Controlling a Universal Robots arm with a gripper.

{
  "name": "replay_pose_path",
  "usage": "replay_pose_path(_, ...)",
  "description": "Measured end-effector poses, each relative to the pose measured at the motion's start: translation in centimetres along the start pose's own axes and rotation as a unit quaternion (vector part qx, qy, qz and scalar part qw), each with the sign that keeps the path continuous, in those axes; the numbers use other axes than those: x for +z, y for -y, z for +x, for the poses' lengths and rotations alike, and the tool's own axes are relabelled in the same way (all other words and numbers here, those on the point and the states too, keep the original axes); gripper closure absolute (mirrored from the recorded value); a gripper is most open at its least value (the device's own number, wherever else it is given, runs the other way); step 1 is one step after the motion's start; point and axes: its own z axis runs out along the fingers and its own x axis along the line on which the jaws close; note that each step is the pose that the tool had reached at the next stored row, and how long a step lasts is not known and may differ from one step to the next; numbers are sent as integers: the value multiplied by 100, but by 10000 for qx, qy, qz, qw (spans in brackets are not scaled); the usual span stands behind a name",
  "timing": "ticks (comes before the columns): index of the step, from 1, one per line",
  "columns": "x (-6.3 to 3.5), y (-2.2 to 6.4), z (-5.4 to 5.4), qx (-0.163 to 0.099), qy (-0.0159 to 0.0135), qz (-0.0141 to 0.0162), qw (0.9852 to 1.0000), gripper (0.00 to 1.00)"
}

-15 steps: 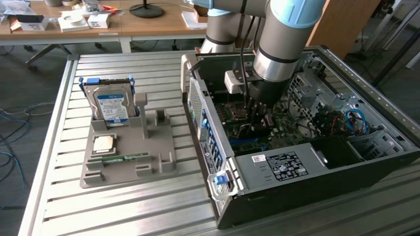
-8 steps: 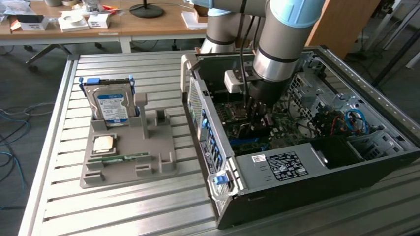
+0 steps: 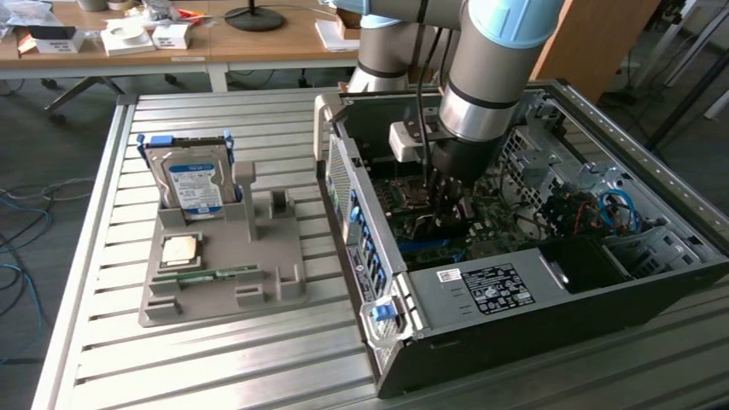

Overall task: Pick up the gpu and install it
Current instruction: 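Insert the gpu into the slot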

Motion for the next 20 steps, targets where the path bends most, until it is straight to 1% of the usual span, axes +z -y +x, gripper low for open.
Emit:
replay_pose_path(1, 1, 0, 0, 0, -2, 0, 10000, 74)
replay_pose_path(3, 2, 0, 0, 0, -17, 2, 10000, 74)
replay_pose_path(5, 0, 0, 0, 0, -22, 1, 10000, 74)
replay_pose_path(20, 0, 0, 0, -29, -20, 1, 10000, 74)
